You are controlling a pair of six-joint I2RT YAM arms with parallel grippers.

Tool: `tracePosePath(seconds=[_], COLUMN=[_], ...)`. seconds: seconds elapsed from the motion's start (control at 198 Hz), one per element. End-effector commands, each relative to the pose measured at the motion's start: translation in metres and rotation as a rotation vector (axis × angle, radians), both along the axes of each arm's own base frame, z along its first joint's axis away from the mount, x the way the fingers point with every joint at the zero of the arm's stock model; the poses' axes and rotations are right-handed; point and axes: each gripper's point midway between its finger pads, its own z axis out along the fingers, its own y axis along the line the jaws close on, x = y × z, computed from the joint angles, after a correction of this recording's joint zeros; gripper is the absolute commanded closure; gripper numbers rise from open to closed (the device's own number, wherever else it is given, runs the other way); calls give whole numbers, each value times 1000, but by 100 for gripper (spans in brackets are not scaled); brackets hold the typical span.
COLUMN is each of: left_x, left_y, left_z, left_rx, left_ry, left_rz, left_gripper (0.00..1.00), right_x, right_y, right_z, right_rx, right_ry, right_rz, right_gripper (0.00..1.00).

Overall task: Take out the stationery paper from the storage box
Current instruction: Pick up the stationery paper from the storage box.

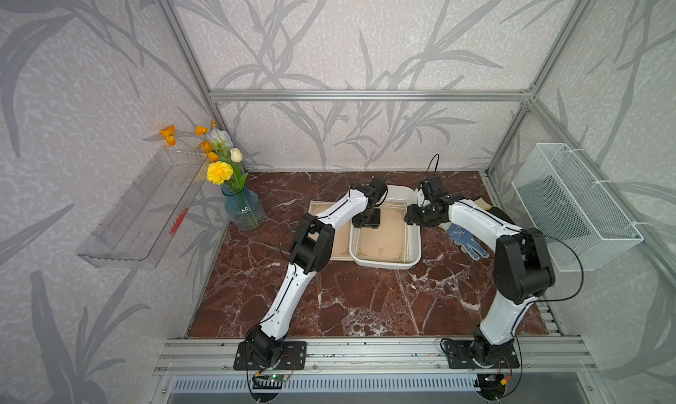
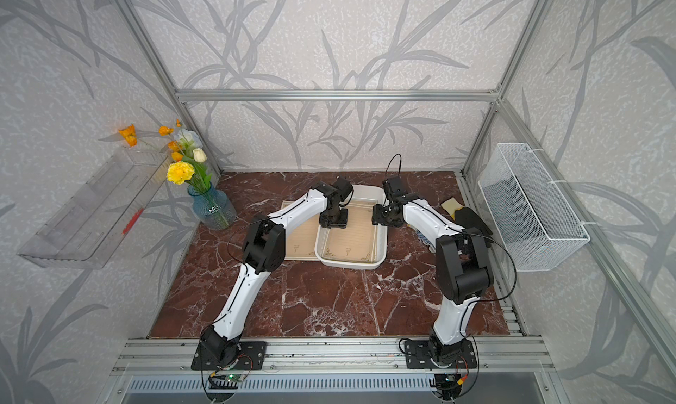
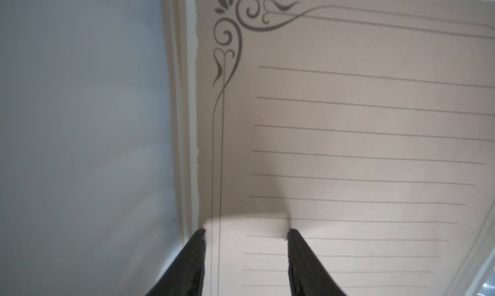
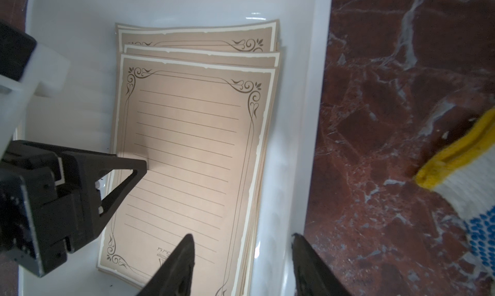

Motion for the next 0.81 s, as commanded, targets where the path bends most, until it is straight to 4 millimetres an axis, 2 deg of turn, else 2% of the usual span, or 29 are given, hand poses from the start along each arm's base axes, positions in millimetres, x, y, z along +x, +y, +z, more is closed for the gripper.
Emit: tracePosePath(seconds=[0.0, 0.283, 0.48, 0.627, 0.804], left_x=[-8, -18, -27, -23, -4], left_y=[-9, -23, -34, -29, -22], left_z=[-13, -34, -48, -39, -4], left_rx=[-35, -139, -217, -207, -189], left_ry=[49, 137, 200, 162, 40], left_rz=[2, 36, 71, 80, 56], left_gripper=[50, 51, 52, 52, 51], right_x=[-10, -12, -13, -13, -9], right_y=[1, 7, 9, 11, 7], right_z=[-9, 3, 3, 4, -2], right_rx=[19, 48, 48, 37, -1], right_ry=[44, 21, 37, 35, 43], right_rz=[1, 14, 19, 28, 15], right_gripper=[42, 45, 45, 45, 45])
